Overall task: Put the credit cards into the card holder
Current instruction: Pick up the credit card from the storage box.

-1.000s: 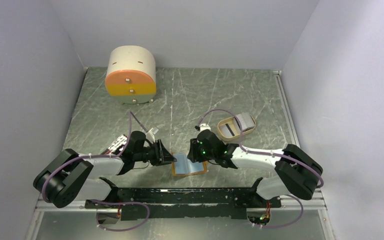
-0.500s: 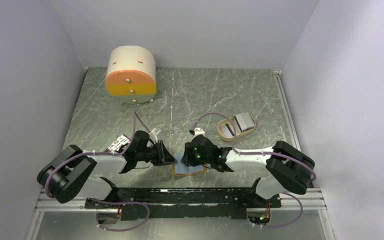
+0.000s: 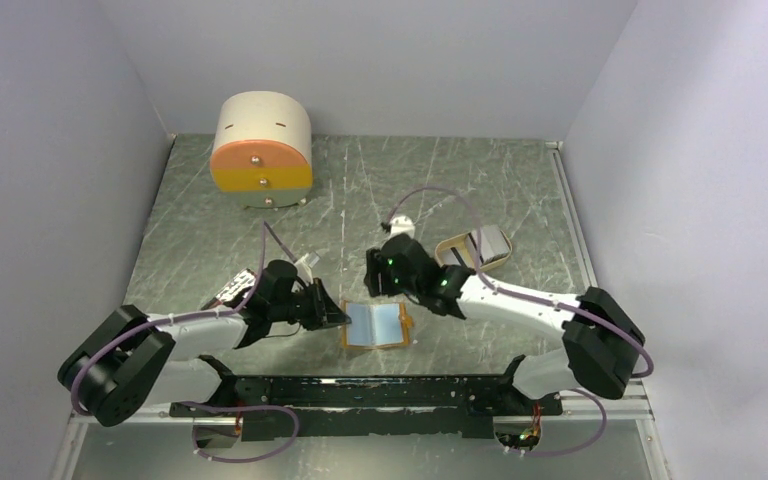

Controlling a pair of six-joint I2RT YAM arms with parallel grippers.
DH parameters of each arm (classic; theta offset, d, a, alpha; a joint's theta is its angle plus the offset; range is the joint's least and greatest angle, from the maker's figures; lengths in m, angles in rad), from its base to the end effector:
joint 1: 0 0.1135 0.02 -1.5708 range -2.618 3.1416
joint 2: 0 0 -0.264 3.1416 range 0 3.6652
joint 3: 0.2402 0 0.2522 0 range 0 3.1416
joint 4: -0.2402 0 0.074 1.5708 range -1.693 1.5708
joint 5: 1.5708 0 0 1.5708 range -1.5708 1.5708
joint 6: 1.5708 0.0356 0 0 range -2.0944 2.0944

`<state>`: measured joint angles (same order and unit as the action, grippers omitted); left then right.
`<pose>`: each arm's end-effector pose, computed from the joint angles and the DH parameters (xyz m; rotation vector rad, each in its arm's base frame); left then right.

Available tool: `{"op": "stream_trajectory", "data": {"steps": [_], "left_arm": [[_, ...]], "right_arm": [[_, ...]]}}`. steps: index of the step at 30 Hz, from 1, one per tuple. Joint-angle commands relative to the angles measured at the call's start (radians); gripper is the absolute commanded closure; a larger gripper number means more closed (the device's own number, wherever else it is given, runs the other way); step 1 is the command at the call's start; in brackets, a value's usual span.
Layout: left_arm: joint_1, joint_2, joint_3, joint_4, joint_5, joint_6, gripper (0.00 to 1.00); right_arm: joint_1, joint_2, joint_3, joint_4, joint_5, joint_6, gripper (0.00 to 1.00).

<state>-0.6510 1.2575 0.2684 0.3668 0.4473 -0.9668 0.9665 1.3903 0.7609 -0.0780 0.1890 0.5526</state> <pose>0.1574 -0.1392 0.1311 -0.1037 2.4867 -1.3063 0.1696 0.2338 0.2067 -0.3791 2.3009 0.5789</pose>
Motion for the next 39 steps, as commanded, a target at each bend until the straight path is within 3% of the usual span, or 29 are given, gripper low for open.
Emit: {"op": "stream_trajectory", "data": {"steps": [1,9,15,25,39], "left_arm": [[-0.005,-0.044,0.012,-0.03,-0.024,0.025,0.91],[-0.006,-0.061,0.001,-0.026,-0.016,0.026,0.91],[-0.005,-0.052,-0.004,-0.015,0.003,0.033,0.91],[-0.006,-0.101,-0.024,-0.033,-0.014,0.037,0.91],[-0.005,-0.096,-0.015,-0.057,-0.02,0.045,0.91]], "right_arm": [[-0.103,-0.047,0.097,-0.213,0.176,-0.159,0.4],[-0.265,-0.014,0.214,-0.415,0.4,-0.286,0.4],[-0.345,0.019,0.207,-0.397,0.536,-0.393,0.39],[-0.444,0.062,0.126,-0.276,0.521,-0.592,0.38],[-0.494,0.199,0.114,-0.156,0.561,-0.658,0.38]]}}
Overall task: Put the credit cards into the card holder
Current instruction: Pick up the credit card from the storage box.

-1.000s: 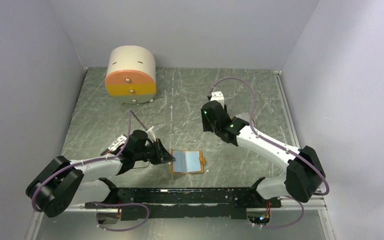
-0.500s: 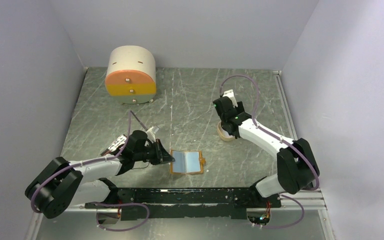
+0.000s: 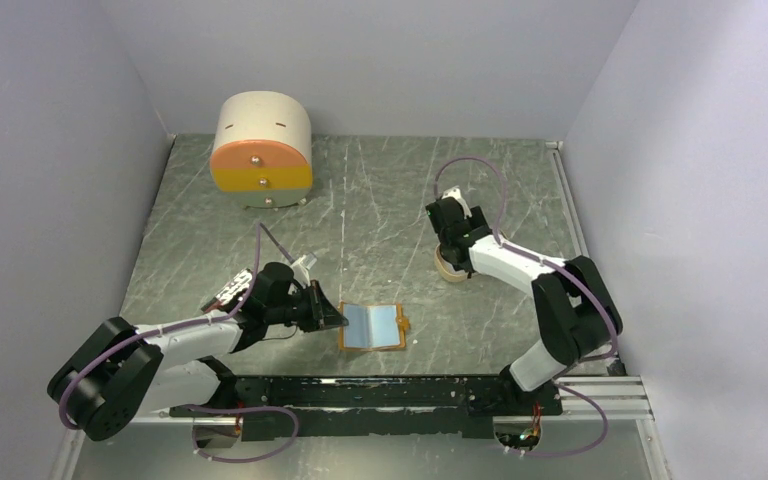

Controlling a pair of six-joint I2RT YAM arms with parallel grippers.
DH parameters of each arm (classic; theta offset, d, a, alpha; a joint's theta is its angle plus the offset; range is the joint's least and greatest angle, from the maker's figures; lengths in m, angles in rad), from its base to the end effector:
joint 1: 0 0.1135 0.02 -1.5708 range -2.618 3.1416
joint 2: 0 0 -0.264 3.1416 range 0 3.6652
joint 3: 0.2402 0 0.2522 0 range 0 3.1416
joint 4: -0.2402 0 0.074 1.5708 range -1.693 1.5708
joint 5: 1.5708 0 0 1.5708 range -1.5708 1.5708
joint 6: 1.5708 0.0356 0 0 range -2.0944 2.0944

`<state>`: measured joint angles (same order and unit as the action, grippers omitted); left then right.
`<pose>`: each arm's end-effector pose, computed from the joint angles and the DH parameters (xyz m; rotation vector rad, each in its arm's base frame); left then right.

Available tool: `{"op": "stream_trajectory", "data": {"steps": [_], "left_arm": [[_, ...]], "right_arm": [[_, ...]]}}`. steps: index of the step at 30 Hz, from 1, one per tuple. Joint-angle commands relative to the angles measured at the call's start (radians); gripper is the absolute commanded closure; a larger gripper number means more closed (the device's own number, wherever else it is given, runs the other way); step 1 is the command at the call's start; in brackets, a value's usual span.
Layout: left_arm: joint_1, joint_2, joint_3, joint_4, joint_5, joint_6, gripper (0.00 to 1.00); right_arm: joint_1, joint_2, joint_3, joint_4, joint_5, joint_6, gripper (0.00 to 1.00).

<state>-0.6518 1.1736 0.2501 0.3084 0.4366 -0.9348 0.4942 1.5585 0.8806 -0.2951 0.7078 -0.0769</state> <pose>0.1501 -0.1334 0.1364 -0.0669 2.4677 -1.2868 0.2769 0.1229 0.1871 -0.4026 2.3149 -0.6948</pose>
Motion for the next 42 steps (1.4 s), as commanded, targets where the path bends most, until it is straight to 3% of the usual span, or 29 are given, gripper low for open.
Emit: {"op": "stream_trajectory", "data": {"steps": [1,14,31,42], "left_arm": [[-0.005,-0.012,0.002,0.0,-0.009,0.013,0.91],[-0.005,-0.01,-0.003,-0.005,-0.022,0.014,0.91],[-0.005,0.018,0.016,-0.009,-0.014,0.024,0.91],[-0.005,0.031,0.011,0.008,-0.007,0.019,0.91]], "right_arm": [[-0.023,0.041,-0.007,0.068,0.052,-0.034,0.38],[-0.028,0.145,0.016,0.068,0.106,-0.025,0.39],[-0.027,0.092,0.038,0.03,0.119,-0.008,0.46],[-0.026,0.062,0.034,0.016,0.098,0.009,0.56]]}}
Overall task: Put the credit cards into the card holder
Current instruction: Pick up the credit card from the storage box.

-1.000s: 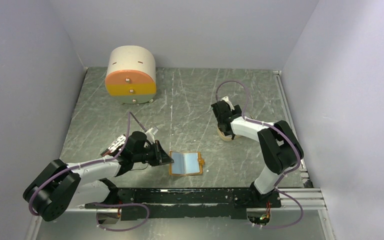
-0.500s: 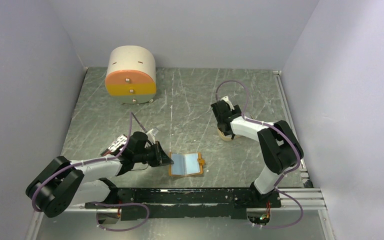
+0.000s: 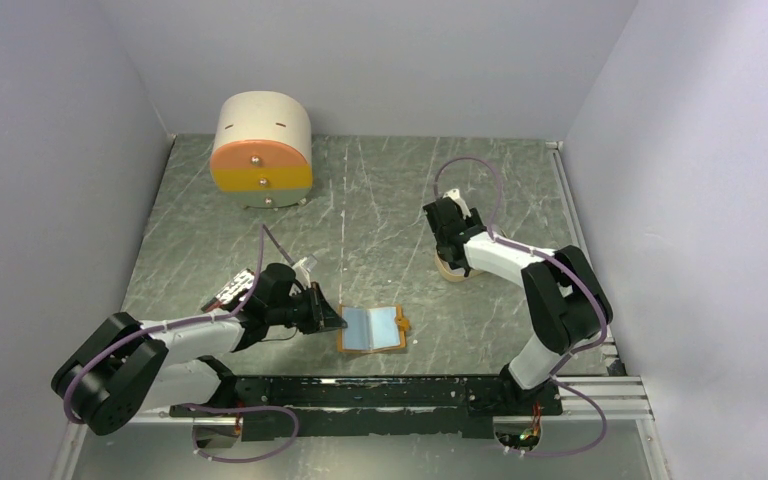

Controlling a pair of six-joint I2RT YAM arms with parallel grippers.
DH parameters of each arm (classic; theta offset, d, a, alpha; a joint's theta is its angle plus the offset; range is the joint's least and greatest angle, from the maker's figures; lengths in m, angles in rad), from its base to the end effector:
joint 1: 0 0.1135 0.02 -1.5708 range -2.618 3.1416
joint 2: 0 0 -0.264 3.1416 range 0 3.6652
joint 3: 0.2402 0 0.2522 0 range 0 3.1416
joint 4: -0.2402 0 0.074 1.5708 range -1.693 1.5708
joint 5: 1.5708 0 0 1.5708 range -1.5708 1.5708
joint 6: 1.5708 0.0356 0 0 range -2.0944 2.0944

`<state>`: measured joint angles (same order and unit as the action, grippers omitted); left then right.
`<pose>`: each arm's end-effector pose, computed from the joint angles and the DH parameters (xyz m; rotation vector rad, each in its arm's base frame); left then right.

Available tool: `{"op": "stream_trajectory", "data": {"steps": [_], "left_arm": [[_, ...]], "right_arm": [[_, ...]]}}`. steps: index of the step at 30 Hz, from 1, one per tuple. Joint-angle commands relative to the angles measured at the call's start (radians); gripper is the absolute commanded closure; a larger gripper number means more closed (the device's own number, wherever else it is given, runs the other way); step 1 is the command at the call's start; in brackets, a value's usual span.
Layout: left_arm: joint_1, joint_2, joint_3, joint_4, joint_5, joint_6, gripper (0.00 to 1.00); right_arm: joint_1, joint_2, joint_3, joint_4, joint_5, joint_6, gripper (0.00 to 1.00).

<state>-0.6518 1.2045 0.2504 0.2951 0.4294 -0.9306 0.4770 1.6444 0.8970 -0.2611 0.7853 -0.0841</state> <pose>0.1501 -0.1332 0.1297 -0.0825 2.5104 -1.2538 0.2894 0.1212 0.1704 -0.3772 2.3154 -0.8149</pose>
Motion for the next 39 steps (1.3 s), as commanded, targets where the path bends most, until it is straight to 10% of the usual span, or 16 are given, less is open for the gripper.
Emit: {"op": "stream_trajectory", "data": {"steps": [1,39], "left_arm": [[-0.005,-0.002,0.01,0.021,-0.001,0.013,0.91],[-0.005,0.012,0.018,0.016,-0.001,0.006,0.91]], "right_arm": [[-0.009,-0.026,0.016,-0.018,0.018,0.017,0.58],[0.041,-0.113,0.07,-0.157,-0.118,0.092,0.97]]}}
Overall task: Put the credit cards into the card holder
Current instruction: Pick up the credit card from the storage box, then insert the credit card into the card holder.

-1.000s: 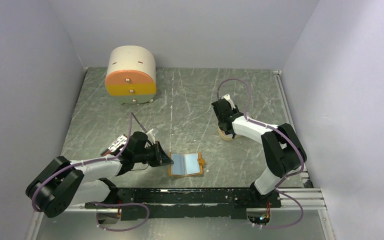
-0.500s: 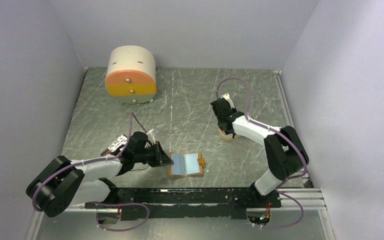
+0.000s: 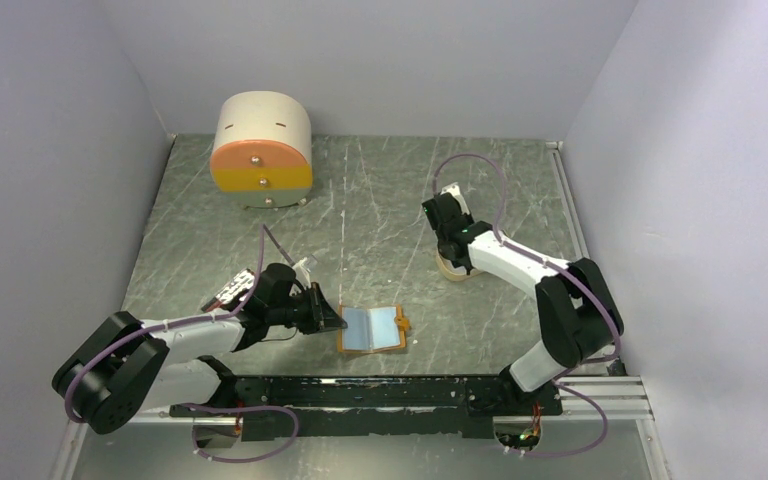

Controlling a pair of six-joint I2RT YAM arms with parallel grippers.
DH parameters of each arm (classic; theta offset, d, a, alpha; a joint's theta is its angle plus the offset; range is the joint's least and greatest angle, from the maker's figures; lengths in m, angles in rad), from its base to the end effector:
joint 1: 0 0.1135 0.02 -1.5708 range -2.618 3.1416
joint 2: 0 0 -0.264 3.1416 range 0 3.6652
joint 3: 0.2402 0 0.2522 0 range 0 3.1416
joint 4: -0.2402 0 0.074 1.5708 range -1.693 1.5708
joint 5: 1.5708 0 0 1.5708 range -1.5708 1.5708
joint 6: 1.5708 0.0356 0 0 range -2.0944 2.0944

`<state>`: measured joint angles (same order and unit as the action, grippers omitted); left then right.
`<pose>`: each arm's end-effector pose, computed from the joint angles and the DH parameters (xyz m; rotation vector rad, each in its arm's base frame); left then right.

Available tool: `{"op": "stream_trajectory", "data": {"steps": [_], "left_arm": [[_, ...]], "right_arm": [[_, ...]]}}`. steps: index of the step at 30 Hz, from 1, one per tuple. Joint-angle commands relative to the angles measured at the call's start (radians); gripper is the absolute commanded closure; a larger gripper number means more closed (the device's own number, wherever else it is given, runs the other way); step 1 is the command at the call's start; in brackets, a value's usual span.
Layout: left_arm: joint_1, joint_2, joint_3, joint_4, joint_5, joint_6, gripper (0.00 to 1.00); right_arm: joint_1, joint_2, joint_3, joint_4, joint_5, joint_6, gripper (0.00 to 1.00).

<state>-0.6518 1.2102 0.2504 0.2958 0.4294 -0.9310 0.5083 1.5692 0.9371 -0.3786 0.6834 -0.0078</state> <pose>0.1502 -0.1333 0.1287 -0.0849 2.5157 -1.2512 0.2788 0.1296 0.1951 -0.3698 2.3493 -0.6467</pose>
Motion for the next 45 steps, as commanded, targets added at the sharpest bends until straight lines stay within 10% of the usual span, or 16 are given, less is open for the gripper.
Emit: {"op": "stream_trajectory", "data": {"steps": [1,11,22,45], "left_arm": [[-0.005,0.006,0.018,0.014,-0.001,0.006,0.91],[-0.004,-0.033,0.02,-0.046,-0.057,0.009,0.91],[-0.005,0.002,0.026,-0.076,-0.095,-0.001,0.81],[-0.004,0.004,0.02,-0.076,-0.096,-0.002,0.91]], "right_arm": [[0.011,-0.04,0.033,-0.05,-0.016,0.019,0.98],[0.032,-0.149,0.102,-0.183,-0.127,0.088,1.0],[0.045,-0.436,-0.073,0.002,-0.644,0.414,1.0],[0.498,-0.305,-0.389,0.554,-0.733,0.882,1.0]]}}
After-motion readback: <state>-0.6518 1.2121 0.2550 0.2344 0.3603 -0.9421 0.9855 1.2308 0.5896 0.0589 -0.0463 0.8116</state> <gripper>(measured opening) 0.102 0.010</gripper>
